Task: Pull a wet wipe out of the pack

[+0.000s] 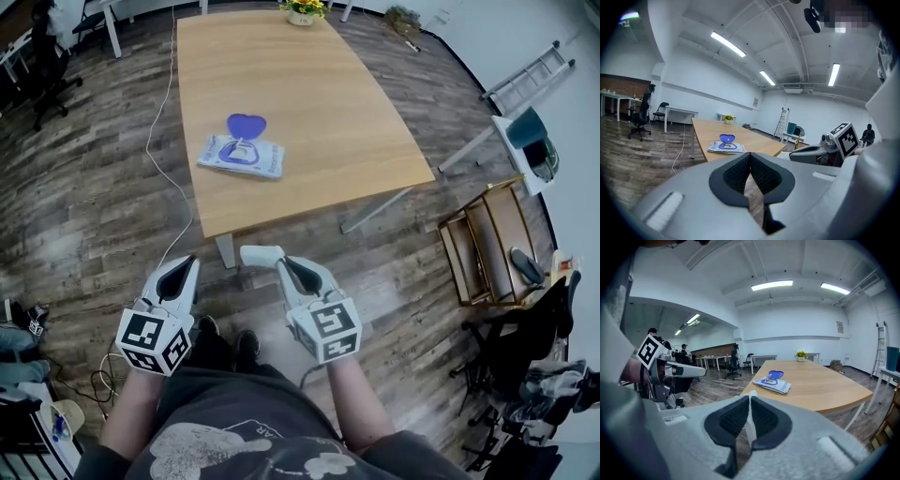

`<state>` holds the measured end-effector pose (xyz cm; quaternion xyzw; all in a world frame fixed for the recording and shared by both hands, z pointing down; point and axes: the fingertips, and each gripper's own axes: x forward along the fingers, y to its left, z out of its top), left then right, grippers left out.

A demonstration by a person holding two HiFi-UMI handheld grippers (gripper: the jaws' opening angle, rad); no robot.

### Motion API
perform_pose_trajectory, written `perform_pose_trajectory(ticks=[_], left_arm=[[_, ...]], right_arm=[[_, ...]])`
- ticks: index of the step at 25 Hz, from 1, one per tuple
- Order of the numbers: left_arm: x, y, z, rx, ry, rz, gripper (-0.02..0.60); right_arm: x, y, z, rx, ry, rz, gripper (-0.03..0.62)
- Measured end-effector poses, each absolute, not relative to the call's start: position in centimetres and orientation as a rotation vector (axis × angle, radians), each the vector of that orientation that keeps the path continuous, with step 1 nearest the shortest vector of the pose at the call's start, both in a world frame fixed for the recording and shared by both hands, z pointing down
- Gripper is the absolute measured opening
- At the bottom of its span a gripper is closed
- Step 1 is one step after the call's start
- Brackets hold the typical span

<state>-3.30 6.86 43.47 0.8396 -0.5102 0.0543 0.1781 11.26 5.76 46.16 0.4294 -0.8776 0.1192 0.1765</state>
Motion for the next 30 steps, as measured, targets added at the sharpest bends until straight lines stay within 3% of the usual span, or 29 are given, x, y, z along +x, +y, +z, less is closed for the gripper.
perform_pose_trajectory(ticks=[17,30], left_arm=[[-9.2,13.3,41.1,2.45,-1.338,0.066,0.02],[-8.8,17.7,40.6,2.522,-1.254,0.035,0.02]], right_arm=[[5.4,12.4,42.9,1.359,-2.439,0.271,0.003],[3.0,19.2,42.4,1.404,-2.439,0.258,0.003]])
